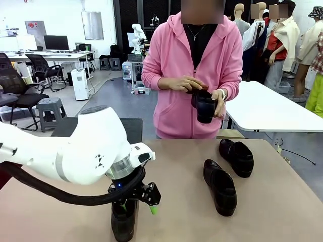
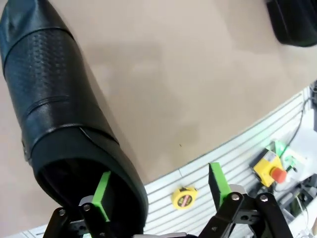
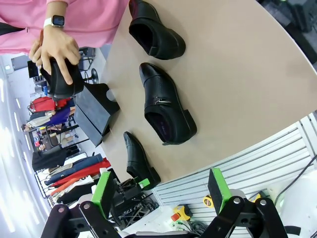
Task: Organize the shoes by placing them on the stand.
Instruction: Place the Shoe from the middle of the table onto the Shoes Stand.
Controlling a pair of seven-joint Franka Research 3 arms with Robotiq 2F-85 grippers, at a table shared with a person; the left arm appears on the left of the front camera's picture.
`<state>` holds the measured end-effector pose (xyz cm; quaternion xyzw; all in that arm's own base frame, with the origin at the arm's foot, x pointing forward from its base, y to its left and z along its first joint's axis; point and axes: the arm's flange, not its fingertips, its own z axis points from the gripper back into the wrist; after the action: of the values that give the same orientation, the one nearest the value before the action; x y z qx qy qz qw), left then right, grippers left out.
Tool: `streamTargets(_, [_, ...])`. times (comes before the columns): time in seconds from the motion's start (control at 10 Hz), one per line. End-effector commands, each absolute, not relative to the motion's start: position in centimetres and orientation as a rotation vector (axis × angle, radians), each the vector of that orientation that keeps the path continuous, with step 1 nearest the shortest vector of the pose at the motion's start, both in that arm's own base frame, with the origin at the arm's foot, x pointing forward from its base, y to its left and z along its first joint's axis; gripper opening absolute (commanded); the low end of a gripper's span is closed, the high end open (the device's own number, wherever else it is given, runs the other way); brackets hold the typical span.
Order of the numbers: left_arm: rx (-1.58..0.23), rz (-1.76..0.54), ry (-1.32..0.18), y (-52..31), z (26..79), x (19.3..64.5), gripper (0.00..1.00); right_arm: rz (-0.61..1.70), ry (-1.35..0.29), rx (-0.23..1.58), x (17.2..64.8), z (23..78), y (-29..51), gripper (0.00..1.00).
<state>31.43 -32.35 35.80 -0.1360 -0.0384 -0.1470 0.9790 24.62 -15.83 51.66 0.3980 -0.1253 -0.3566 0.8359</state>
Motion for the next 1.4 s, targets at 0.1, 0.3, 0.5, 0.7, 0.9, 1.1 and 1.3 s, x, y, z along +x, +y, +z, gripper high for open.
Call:
streamTargets(0.1, [-0.205,-0.256,-0.108,-32.2,35.1,31.4,0.00,-0.770,-0.263,0.861,24.6,52.1,-15.7,1.00])
streamTargets(0.3, [-0.205,-0.236,-0.113,-31.9,35.4,31.3,0.00,-0.770,-0.263,0.861,24.6,52.1,-15.7,1.00])
streamTargets(0.5, [-0.186,-0.235,-0.118,-31.9,35.5,31.4,0.00,-0.770,-0.263,0.861,24.6,52.1,-15.7,1.00])
streamTargets(0.7, [-0.164,-0.221,-0.109,-31.5,35.5,31.4,0.00,-0.770,-0.263,0.861,24.6,52.1,-15.7,1.00])
streamTargets(0.9, [-0.160,-0.204,-0.123,-30.4,36.6,31.1,0.00,-0.770,-0.263,0.861,24.6,52.1,-15.7,1.00])
streamTargets(1.1, [-0.157,-0.229,-0.164,-27.4,40.4,30.5,0.00,-0.770,-0.263,0.861,24.6,52.1,-15.7,1.00])
streamTargets(1.3, [-0.201,-0.373,-0.199,-22.2,47.0,28.2,0.00,-0.770,-0.263,0.861,24.6,52.1,-15.7,1.00])
